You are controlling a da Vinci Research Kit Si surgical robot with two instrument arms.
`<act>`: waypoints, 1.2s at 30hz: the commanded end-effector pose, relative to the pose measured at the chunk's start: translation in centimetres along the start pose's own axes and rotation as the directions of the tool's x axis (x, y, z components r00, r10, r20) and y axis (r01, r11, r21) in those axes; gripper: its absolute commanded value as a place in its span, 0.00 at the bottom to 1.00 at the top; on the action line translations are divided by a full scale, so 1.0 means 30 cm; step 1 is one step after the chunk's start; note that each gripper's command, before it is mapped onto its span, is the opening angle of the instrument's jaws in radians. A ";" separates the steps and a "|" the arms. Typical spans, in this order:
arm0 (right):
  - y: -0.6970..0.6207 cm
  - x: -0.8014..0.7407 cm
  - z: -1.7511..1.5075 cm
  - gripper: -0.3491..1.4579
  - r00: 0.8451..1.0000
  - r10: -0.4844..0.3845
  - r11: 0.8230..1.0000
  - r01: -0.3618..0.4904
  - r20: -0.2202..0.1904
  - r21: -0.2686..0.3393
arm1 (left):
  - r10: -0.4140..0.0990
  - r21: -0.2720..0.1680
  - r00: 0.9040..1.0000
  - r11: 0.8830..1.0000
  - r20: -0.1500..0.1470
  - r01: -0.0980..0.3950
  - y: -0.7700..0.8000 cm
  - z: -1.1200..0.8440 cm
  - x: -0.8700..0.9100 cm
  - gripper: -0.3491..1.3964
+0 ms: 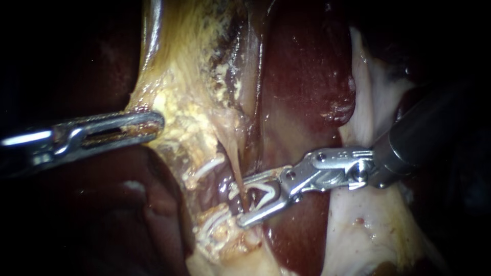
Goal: Clipping first clip right tube
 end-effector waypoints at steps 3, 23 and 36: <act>-0.0034 0.0017 0.003 0.47 1.000 0.015 0.998 -0.015 -0.012 0.054 | 0.000 0.000 1.000 1.000 0.000 0.000 0.0002 0.0002 0.0000 0.00; -0.0069 -0.0006 0.018 0.38 0.999 0.033 0.981 -0.029 -0.020 0.194 | 0.003 0.000 1.000 1.000 0.002 -0.003 0.0026 0.0026 0.0013 0.00; -0.0061 0.0020 0.007 0.36 0.999 0.044 0.981 -0.037 -0.029 0.192 | 0.004 0.000 1.000 1.000 0.002 -0.004 0.0030 0.0025 0.0013 0.00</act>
